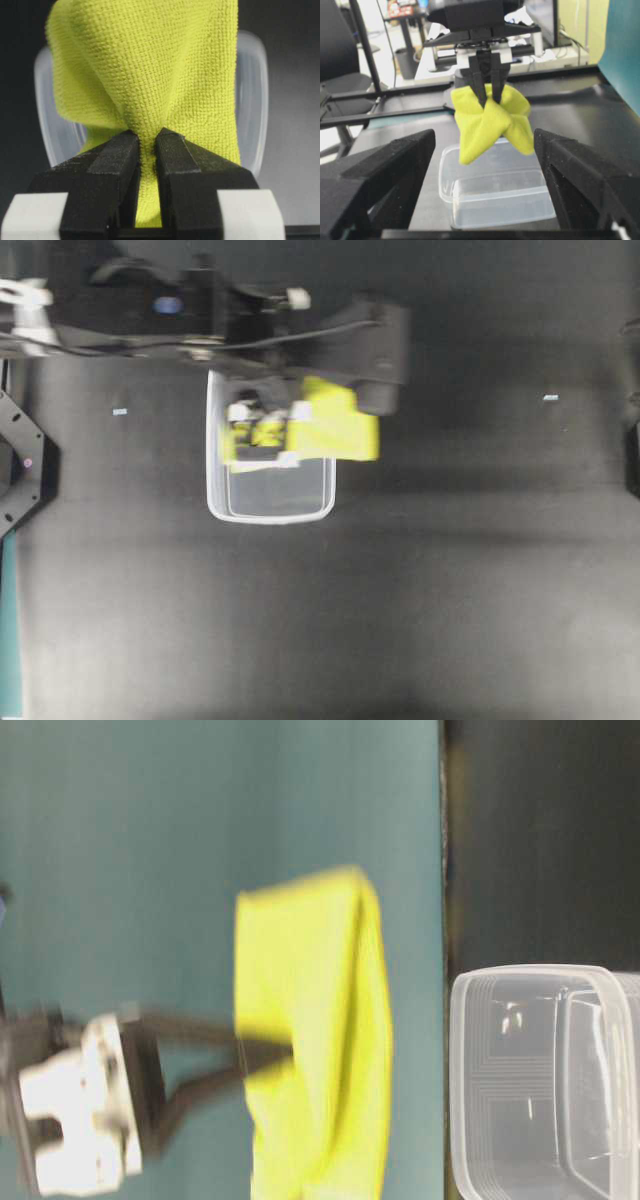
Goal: Place the yellow towel into the container with the left arm.
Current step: 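Lift the towel and carry it left over the clear container, then lower the towel into the container and release it from the left gripper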
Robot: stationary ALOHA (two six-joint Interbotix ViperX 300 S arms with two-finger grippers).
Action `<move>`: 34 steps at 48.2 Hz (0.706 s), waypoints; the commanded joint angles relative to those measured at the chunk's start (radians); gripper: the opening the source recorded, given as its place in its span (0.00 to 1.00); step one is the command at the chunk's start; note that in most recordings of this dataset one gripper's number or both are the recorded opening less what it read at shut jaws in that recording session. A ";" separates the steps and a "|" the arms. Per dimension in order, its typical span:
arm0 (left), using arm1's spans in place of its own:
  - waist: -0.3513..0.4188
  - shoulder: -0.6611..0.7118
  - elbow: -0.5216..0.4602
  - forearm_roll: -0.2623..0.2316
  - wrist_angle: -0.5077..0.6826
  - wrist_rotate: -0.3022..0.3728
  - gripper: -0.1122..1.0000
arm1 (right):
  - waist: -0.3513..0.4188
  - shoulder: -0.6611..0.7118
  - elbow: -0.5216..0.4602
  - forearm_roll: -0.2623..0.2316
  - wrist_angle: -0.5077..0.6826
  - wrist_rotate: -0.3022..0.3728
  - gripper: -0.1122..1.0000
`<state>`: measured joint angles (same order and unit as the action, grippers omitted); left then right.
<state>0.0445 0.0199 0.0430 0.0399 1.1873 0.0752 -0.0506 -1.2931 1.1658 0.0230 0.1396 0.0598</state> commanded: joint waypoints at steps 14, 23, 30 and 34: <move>-0.008 -0.112 0.127 0.003 -0.091 0.000 0.16 | -0.002 0.015 -0.005 0.003 -0.025 0.002 0.79; 0.005 -0.110 0.143 0.003 -0.140 0.003 0.16 | -0.002 0.015 -0.005 0.003 -0.025 0.002 0.79; 0.005 -0.107 0.178 0.003 -0.147 0.015 0.16 | -0.002 0.015 -0.003 0.003 -0.025 0.002 0.78; 0.005 -0.107 0.195 0.003 -0.164 0.009 0.16 | -0.002 0.015 -0.003 0.002 -0.025 0.002 0.78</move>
<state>0.0537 -0.0660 0.2347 0.0383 1.0416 0.0890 -0.0506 -1.2916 1.1704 0.0230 0.1258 0.0598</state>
